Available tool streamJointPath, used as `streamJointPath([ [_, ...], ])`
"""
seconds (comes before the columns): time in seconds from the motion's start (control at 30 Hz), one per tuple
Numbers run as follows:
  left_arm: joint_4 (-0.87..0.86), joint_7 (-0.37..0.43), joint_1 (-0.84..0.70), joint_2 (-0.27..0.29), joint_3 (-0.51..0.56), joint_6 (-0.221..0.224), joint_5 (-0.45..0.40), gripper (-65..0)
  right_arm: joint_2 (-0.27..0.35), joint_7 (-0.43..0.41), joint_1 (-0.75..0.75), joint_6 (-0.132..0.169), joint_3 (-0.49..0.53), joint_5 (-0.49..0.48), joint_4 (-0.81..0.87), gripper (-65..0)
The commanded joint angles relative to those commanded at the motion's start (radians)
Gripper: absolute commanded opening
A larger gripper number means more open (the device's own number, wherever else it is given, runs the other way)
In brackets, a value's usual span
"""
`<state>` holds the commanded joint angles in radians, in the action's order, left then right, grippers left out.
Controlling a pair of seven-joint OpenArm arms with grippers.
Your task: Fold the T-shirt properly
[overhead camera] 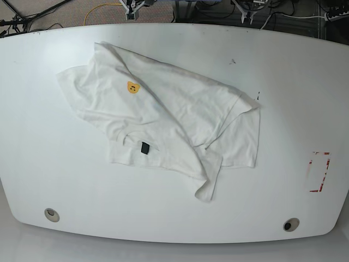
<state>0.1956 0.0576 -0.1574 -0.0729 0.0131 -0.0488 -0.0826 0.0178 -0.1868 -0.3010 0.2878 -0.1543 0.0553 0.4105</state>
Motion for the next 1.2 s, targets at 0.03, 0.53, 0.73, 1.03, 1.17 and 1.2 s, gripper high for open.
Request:
streamJointPath([
  [0.03, 0.001, 0.002, -0.002, 0.0, 0.0, 0.001, 0.0, -36.7, -0.001, -0.001, -0.004, 0.0, 0.0, 0.0, 0.007, -56.2],
  [0.53, 0.074, 0.038, -0.04, -0.009, -0.002, 0.002, 0.005, -36.6, -0.001, 0.003, -0.109, -0.006, -0.004, 0.002, 0.193, -56.1],
  [0.73, 0.145, 0.045, -0.08, -0.013, -0.001, 0.002, 0.005, -36.7, -0.004, 0.003, -0.163, -0.013, -0.004, 0.002, 0.28, -56.1],
  [1.03, 0.341, 0.049, -0.19, -0.022, 0.0, 0.003, 0.009, -37.0, -0.017, 0.003, -0.284, -0.036, -0.004, 0.002, 0.438, -56.5],
  [1.17, 0.41, 0.05, -0.231, -0.023, 0.0, 0.004, 0.01, -37.4, -0.025, 0.004, -0.321, -0.044, -0.005, 0.002, 0.491, -56.7],
  [1.2, 0.426, 0.05, -0.242, -0.023, 0.001, 0.002, 0.011, -37.4, -0.028, 0.005, -0.33, -0.045, -0.006, 0.002, 0.503, -56.7],
])
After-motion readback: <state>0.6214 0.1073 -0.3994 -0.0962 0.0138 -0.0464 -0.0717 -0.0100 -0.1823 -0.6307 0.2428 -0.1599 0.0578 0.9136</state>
